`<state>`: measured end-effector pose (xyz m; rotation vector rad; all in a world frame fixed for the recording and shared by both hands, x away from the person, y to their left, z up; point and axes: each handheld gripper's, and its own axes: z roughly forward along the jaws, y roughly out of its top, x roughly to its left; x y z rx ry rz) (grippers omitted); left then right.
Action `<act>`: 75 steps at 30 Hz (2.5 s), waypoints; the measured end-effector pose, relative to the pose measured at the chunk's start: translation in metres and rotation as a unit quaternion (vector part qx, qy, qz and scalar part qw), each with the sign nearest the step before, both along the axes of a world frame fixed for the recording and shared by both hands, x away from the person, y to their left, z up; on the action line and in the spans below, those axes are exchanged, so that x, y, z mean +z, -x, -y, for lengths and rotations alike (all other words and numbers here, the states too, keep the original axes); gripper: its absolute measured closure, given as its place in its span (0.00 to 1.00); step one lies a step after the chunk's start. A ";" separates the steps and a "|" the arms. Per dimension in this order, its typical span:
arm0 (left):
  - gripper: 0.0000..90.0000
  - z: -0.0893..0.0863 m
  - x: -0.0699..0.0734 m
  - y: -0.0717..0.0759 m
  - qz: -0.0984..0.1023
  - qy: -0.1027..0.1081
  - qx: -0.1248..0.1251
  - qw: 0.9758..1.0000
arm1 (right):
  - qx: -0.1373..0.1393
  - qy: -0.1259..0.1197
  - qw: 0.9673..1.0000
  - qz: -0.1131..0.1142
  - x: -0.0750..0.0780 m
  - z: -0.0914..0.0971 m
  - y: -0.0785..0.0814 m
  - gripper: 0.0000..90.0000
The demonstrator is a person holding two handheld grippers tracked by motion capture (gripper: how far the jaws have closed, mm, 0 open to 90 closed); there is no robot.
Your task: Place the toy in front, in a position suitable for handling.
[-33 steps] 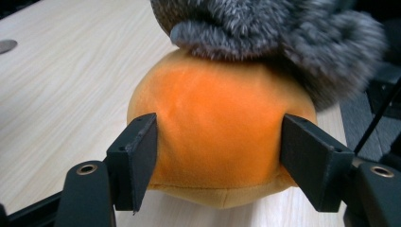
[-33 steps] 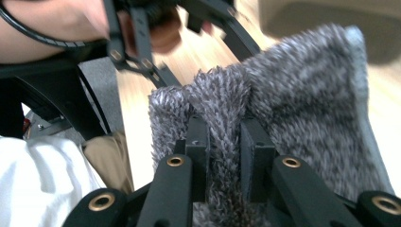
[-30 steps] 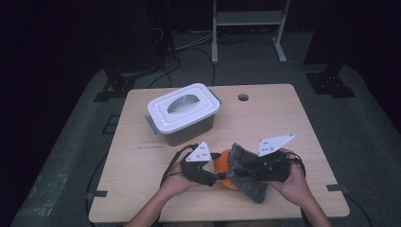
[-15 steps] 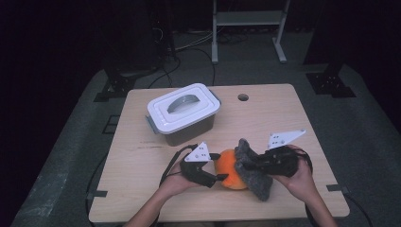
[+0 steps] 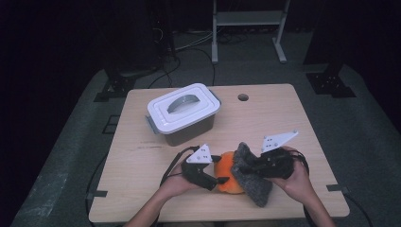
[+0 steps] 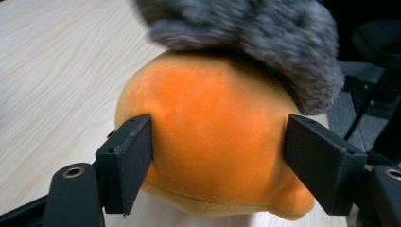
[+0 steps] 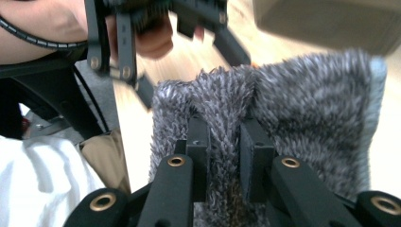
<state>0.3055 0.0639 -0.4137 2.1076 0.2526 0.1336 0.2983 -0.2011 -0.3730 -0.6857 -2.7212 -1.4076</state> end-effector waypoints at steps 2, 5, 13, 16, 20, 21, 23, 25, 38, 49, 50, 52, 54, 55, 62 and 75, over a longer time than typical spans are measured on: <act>0.27 0.003 0.001 0.003 0.010 -0.004 -0.013 1.000 | 0.000 0.012 1.000 0.016 0.006 -0.006 0.000 0.84; 0.27 0.004 0.001 0.005 0.015 -0.009 -0.018 1.000 | -0.003 0.024 0.999 0.027 0.007 -0.010 -0.003 0.84; 0.24 0.003 0.000 0.001 0.008 -0.009 0.004 1.000 | -0.001 0.030 1.000 -0.009 -0.011 0.006 -0.010 0.84; 0.25 0.003 0.000 0.002 0.012 -0.011 0.006 1.000 | 0.007 0.038 0.999 -0.019 -0.010 0.008 -0.008 0.84; 0.28 0.004 0.001 0.006 0.031 -0.016 -0.014 0.999 | 0.001 0.014 1.000 -0.002 0.000 0.008 -0.006 0.84; 0.28 0.004 0.001 0.007 0.035 -0.019 -0.016 0.999 | -0.004 0.006 1.000 0.003 0.002 0.010 -0.007 0.84; 0.28 0.003 0.001 0.006 0.033 -0.020 -0.016 0.999 | -0.024 -0.006 1.000 0.010 0.004 0.015 -0.011 0.84; 0.28 0.002 0.001 0.004 0.029 -0.020 -0.014 0.999 | -0.034 -0.014 0.999 0.003 0.000 0.020 -0.015 0.84; 0.26 -0.001 -0.003 -0.002 -0.007 -0.005 0.006 1.000 | 0.019 -0.002 0.998 -0.066 -0.026 0.016 -0.013 0.85; 0.32 0.010 0.003 0.011 0.051 -0.021 -0.023 0.998 | 0.007 0.014 1.000 0.014 0.006 -0.006 -0.004 0.86; 0.32 0.010 0.003 0.011 0.051 -0.021 -0.023 0.998 | 0.007 0.014 1.000 0.014 0.006 -0.006 -0.004 0.86; 0.29 0.009 0.002 0.010 0.047 -0.020 -0.019 0.999 | 0.009 0.021 1.000 0.004 0.000 -0.007 -0.008 0.86; 0.19 0.011 0.001 0.008 0.034 -0.017 -0.006 0.999 | 0.012 0.022 1.000 -0.004 -0.004 -0.006 -0.009 0.86; 0.15 0.012 0.000 0.007 0.027 -0.017 0.000 0.999 | 0.013 0.022 1.000 -0.011 -0.006 -0.005 -0.009 0.86; 0.26 0.014 0.000 0.011 0.053 -0.027 -0.007 0.998 | 0.019 0.023 0.999 -0.013 -0.001 -0.002 -0.005 0.86; 0.28 0.014 0.000 0.016 0.077 -0.030 -0.038 0.996 | -0.002 -0.009 1.000 -0.003 0.003 0.001 -0.009 0.86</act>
